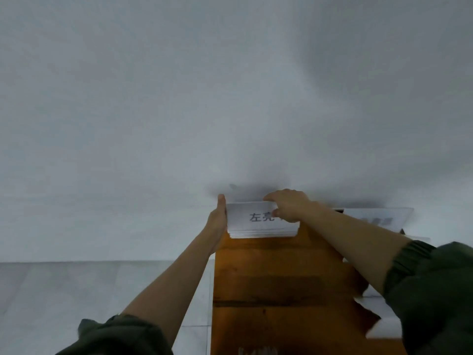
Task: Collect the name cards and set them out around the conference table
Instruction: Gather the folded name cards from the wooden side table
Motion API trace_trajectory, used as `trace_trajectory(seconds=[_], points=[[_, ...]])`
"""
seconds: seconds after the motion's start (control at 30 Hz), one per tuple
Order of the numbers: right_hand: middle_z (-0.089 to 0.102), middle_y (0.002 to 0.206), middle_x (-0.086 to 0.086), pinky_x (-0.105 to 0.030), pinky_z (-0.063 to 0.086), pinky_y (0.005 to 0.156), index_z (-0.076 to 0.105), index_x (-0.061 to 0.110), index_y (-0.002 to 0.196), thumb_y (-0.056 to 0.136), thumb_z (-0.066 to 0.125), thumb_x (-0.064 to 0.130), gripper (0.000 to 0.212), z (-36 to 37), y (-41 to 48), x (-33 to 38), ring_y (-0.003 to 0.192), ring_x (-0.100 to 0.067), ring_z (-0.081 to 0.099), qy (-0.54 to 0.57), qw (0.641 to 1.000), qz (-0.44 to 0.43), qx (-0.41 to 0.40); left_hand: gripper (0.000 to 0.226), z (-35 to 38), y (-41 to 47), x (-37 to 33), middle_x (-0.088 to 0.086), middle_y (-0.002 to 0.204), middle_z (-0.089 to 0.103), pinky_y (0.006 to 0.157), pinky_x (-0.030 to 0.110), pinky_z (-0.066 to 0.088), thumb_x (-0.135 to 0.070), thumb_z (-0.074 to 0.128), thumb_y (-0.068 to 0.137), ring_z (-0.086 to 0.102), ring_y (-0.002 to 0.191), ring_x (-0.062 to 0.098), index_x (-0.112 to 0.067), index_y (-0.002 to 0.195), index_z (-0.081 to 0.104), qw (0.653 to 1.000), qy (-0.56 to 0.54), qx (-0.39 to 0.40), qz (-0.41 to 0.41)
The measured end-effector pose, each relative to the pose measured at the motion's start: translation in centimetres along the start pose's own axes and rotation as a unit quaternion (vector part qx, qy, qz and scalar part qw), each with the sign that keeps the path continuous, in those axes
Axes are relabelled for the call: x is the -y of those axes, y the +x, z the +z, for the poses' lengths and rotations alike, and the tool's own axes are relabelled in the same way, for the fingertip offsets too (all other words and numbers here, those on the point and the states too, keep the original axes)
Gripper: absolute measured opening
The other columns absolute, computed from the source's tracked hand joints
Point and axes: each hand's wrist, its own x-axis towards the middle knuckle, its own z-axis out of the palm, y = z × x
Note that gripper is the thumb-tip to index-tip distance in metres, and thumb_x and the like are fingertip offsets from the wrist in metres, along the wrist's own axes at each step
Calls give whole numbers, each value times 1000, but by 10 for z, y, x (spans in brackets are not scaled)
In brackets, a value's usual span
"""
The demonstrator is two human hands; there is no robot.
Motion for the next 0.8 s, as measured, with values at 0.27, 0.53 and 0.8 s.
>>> trace_trajectory(seconds=[0.27, 0.53, 0.8], points=[[42, 150, -2, -42, 41, 105, 30, 28, 150, 95, 57, 39, 62, 10, -2, -8, 133, -26, 43, 18, 1000, 22, -8, 41, -3, -2, 5, -2, 86, 63, 60, 21, 50, -52, 28, 101, 61, 79, 13, -24, 93, 57, 996, 70, -41, 29], [47, 145, -1, -39, 39, 105, 46, 27, 140, 97, 51, 36, 44, 13, -82, -78, 129, -23, 47, 94, 982, 90, -135, 15, 10, -43, 51, 11, 94, 69, 70, 34, 55, -23, 51, 95, 65, 81, 23, -13, 97, 63, 967, 176, -178, 55], [62, 130, 0, -38, 47, 97, 58, 23, 131, 96, 54, 36, 38, 59, -180, -168, 116, -21, 57, 141, 966, 153, -154, 6, 134, -89, 77, -5, 76, 62, 60, 20, 44, -21, 58, 93, 56, 67, 7, -20, 93, 64, 932, 314, 25, 180]])
